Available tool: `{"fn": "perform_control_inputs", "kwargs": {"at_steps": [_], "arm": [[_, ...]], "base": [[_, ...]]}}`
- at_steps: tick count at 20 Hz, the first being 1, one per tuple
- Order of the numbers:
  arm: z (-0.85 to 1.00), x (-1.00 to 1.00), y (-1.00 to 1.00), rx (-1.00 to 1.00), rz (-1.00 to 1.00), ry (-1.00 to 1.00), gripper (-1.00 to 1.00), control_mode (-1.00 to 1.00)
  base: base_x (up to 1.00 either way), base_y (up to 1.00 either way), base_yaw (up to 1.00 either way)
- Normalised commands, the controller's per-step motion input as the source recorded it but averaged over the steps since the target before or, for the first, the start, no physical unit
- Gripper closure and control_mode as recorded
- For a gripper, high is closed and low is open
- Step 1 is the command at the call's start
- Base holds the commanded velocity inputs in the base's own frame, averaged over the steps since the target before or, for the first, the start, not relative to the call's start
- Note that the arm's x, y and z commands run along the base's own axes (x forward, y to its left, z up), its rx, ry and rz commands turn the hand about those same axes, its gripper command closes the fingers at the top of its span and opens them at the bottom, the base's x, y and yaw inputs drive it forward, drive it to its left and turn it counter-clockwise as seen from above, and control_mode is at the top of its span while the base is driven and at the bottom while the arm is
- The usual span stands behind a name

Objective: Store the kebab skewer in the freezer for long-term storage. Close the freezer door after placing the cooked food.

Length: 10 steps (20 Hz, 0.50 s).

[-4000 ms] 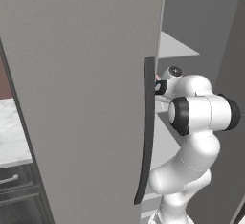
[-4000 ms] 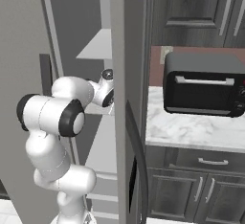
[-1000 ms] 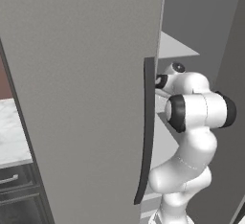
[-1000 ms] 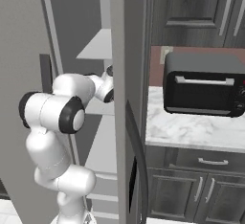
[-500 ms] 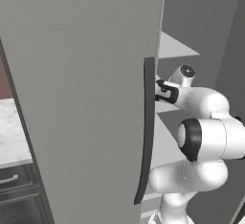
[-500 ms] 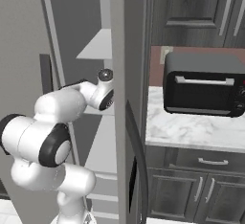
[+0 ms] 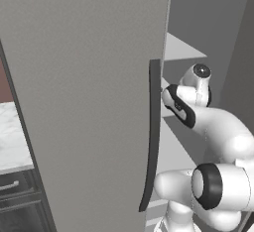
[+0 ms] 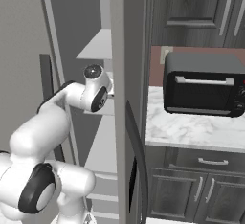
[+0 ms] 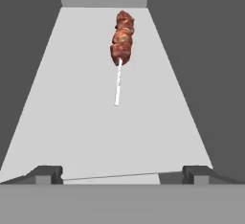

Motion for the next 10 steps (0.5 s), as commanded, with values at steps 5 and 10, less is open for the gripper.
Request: {"fn": "perform_control_inputs", "kwargs": {"at_steps": [5, 10], "arm": [[0.32, -0.56, 0.05, 0.0, 0.0, 0.06, -1.0, -1.0], [0.38, -0.64, 0.06, 0.0, 0.0, 0.07, -1.0, -1.0]], "base": [[0.0, 0.0, 0.0], [0.0, 0.0, 0.0]]}}
